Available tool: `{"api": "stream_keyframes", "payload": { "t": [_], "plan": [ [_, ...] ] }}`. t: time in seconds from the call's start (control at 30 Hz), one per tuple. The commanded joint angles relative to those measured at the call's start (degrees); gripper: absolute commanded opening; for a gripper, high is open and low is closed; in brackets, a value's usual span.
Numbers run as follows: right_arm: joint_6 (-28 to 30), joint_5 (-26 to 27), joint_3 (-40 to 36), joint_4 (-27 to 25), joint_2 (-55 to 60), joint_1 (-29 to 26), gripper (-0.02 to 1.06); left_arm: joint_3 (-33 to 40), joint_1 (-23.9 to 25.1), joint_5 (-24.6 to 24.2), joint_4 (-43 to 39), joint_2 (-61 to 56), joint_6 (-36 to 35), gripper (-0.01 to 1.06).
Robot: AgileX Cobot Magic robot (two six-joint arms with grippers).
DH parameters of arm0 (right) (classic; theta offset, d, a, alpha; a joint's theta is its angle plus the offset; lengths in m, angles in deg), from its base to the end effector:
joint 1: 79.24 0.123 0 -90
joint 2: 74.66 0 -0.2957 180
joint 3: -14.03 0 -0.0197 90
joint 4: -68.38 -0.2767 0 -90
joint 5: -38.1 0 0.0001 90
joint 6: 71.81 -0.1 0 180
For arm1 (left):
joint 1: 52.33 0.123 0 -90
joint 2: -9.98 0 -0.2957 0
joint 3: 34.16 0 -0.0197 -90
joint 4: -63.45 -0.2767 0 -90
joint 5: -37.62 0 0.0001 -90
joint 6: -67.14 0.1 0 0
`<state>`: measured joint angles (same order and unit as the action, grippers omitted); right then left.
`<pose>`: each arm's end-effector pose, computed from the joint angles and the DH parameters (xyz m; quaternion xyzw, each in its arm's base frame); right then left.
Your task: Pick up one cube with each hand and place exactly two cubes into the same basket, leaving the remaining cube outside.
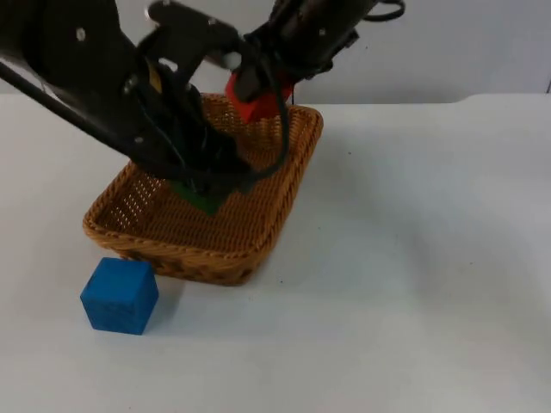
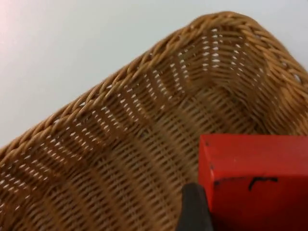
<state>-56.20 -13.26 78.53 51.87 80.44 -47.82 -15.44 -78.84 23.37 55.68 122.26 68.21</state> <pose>0.5061 0.3352 0.1887 -0.3291 0.8771 0.1783 0.3009 0.3513 -0.1715 0.1479 0.2830 0.9110 -0.0309 0.2984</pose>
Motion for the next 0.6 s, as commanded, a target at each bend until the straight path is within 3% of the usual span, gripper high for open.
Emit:
{"api": "stream_keyframes", "payload": {
  "t": [0.0, 0.3, 0.57],
  "plan": [
    [0.5, 0.7, 2.1, -0.3, 1.6, 0.4, 0.0, 0.3, 0.7, 1.9, -1.3, 1.3, 0.2, 0.0],
    [0.5, 2.5, 2.2, -0.6, 4.8, 0.4, 0.0, 0.3, 3.9, 5.5, -0.4, 5.9, 0.2, 0.0],
    [0.5, 3.3, 2.2, -0.6, 6.9, 0.4, 0.0, 0.3, 3.9, 7.0, -0.4, 8.9, 0.2, 0.0]
  ]
}}
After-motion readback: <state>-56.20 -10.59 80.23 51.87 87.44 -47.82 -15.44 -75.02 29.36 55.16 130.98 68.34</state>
